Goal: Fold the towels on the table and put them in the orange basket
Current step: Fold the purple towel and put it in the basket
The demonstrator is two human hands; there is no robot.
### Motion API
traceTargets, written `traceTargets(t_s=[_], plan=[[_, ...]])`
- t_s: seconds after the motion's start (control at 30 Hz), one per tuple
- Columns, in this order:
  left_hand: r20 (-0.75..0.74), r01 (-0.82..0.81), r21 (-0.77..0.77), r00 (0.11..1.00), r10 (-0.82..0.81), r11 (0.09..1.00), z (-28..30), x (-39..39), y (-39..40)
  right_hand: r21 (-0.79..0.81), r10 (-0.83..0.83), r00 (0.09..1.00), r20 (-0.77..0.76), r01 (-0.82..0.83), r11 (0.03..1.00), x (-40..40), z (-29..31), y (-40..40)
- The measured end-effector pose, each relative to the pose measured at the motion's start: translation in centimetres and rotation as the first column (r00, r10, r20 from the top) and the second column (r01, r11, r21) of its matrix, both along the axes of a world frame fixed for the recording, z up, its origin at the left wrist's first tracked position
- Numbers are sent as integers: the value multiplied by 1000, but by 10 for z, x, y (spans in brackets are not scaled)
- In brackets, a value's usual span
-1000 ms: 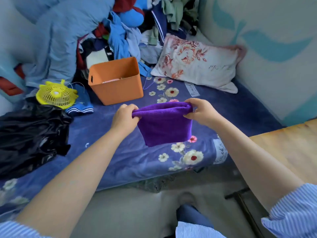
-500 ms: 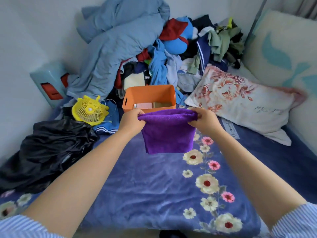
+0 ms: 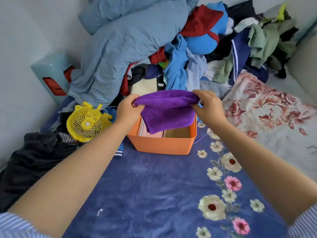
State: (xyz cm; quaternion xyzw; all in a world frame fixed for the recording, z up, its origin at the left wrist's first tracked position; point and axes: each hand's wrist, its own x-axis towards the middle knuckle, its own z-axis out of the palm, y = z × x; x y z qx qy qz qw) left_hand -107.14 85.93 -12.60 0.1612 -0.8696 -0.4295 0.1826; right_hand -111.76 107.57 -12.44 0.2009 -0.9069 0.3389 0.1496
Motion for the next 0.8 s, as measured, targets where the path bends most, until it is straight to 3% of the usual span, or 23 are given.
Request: traceTargets(t_s=[0.23,0.4,0.53,0.63,0.8], plan=[[13,0,264,1000,-3,964,-48,-118,-22,-306,-63,963,261,144,941,-96,-51,-35],[158,13,283,986,-61,959,-121,-176,-26,-312,-173,873,455,339,888,-143,-114,-50],[399,-20,158,916,-45,987,-199,-216,-25,-90,-321,785,530,428,899,-177,-187,-55],[526,20,77,848,-58,997,-248,-236,-17,175,-395,742,542,361,916,-195,-230,-56],[650,51,57,756,-76,997,-315,-268,-4,491,-480,729,488,226,841,-227,-289,-64]])
